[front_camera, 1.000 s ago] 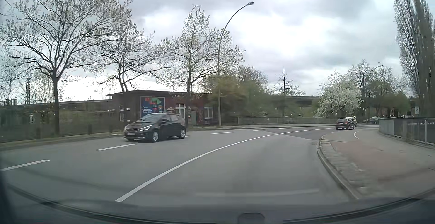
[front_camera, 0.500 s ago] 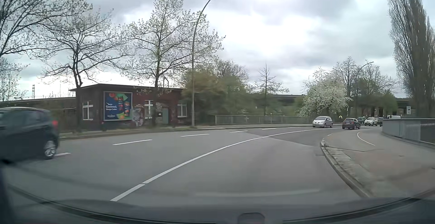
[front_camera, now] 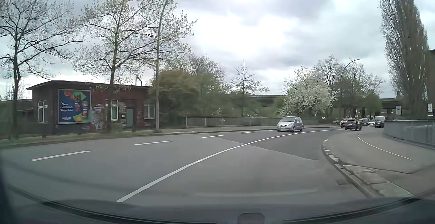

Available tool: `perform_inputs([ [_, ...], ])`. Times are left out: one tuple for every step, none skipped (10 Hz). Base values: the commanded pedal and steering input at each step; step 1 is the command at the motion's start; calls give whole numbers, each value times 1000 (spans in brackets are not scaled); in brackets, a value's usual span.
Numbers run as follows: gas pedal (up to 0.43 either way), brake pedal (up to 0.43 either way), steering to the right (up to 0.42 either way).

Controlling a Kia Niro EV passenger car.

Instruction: Follow the waypoints while adhering to traffic rules and regulations

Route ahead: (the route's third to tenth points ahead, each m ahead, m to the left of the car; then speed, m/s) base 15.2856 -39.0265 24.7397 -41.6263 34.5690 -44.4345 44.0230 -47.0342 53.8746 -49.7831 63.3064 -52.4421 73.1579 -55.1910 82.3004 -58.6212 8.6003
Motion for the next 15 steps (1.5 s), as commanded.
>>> perform_inputs([
  [118,6,95],
  [118,0,95],
  [118,0,96],
  [118,0,99],
  [118,0,103],
  [118,0,105],
  [118,6,107],
  [118,0,107],
  [130,0,107],
  [130,0,108],
  [130,0,108],
  [130,6,108],
  [138,0,109],
  [138,0,109],
  [138,6,110],
])
